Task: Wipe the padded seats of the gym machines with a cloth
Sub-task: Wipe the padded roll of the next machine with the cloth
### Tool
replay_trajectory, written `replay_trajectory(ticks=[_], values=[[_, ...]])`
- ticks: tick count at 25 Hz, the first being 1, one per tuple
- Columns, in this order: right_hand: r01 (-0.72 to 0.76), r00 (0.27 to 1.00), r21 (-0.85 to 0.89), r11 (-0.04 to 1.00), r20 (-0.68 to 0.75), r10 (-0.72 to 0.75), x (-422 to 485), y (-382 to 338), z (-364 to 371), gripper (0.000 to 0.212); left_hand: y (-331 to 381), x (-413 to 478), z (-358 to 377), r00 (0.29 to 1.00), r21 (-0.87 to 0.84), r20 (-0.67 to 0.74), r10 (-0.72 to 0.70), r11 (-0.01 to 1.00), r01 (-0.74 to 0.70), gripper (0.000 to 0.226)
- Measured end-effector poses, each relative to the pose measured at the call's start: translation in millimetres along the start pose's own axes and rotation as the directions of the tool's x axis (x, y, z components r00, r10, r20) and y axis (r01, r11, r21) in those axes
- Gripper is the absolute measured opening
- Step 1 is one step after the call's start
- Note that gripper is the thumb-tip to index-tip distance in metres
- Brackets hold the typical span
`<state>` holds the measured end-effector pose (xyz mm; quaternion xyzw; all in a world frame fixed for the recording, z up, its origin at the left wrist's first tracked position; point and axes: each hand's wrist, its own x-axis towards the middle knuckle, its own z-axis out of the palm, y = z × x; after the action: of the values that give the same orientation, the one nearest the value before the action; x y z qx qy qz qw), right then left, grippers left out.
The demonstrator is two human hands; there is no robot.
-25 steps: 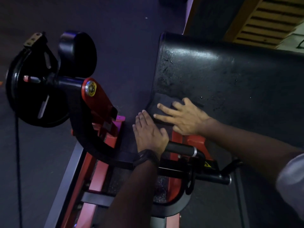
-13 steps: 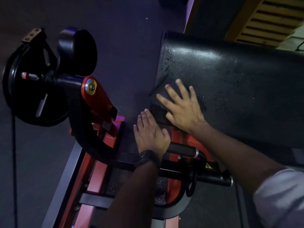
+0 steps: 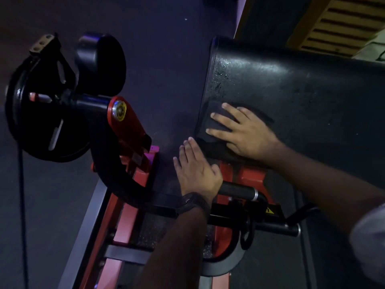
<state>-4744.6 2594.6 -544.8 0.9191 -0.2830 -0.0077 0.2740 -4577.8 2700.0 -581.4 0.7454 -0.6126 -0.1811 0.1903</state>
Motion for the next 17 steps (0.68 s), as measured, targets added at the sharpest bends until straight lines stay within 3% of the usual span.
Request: replay_trajectory(ticks=[1,4,5,6,7,8,9,11,12,13,14,15,16,17], values=[[-0.027,1.0,-0.016,0.999,0.002,0.027,-0.1,-14.4,2.1,0.062,1.6,-0.1,-1.4,1.0,-0.004,0.002,-0.002,1.0,0.002,0.097],[0.314,0.947,-0.109,0.943,0.104,-0.303,-0.8,2.8,-9.2,0.068,1.9,-1.5,-2.5,1.0,-0.002,0.017,-0.014,1.0,0.014,0.097],[0.268,0.962,-0.127,0.955,0.078,-0.26,3.9,24.2,-11.8,0.064,1.5,-1.5,-2.5,1.0,-0.002,0.018,-0.018,1.0,0.018,0.098],[0.068,0.997,-0.097,0.993,0.037,-0.064,8.2,36.6,-13.6,0.061,1.7,-1.2,-2.2,1.0,-0.001,0.016,-0.019,1.0,0.019,0.098],[-0.232,0.973,-0.016,0.973,-0.014,0.232,12.3,35.7,-15.7,0.062,1.7,-0.6,-2.2,1.0,-0.001,0.014,-0.019,1.0,0.019,0.097],[-0.417,0.908,0.045,0.908,-0.028,0.418,17.6,23.5,-15.5,0.065,2.2,0.1,-2.3,1.0,-0.003,0.014,-0.016,1.0,0.016,0.097],[-0.407,0.911,0.052,0.912,-0.049,0.409,21.7,3.4,-9.5,0.068,2.8,0.1,-2.4,1.0,-0.006,0.017,-0.012,1.0,0.012,0.097],[0.062,0.998,-0.072,0.995,0.023,-0.061,11.1,-12.5,-4.9,0.069,3.3,-1.0,-2.5,1.0,-0.005,0.023,-0.006,1.0,0.006,0.097],[0.225,0.973,-0.109,0.968,0.067,-0.219,8.4,3.5,-4.8,0.069,2.7,-1.4,-2.3,1.0,-0.003,0.019,-0.005,1.0,0.005,0.097],[0.137,0.99,-0.108,0.985,0.043,-0.133,10.8,20.0,-5.6,0.069,2.2,-1.2,-1.9,1.0,-0.001,0.015,-0.004,1.0,0.004,0.097],[-0.151,0.989,-0.042,0.988,-0.011,0.15,16.4,27.9,-10.6,0.068,2.2,-0.6,-1.7,1.0,0.003,0.013,-0.004,1.0,0.004,0.098],[-0.503,0.859,0.093,0.859,-0.05,0.509,25.6,24.1,-18.3,0.069,1.8,-0.1,-1.2,1.0,0.008,0.012,-0.005,1.0,0.005,0.098],[-0.671,0.731,0.142,0.728,-0.034,0.681,35.3,10.4,-19.7,0.07,1.7,-0.2,-1.2,1.0,0.013,0.012,-0.006,1.0,0.006,0.098],[-0.609,0.784,0.108,0.786,-0.07,0.617,38.6,-5.2,-15.2,0.071,2.0,-0.8,-1.7,1.0,0.015,0.016,-0.003,1.0,0.003,0.098]])
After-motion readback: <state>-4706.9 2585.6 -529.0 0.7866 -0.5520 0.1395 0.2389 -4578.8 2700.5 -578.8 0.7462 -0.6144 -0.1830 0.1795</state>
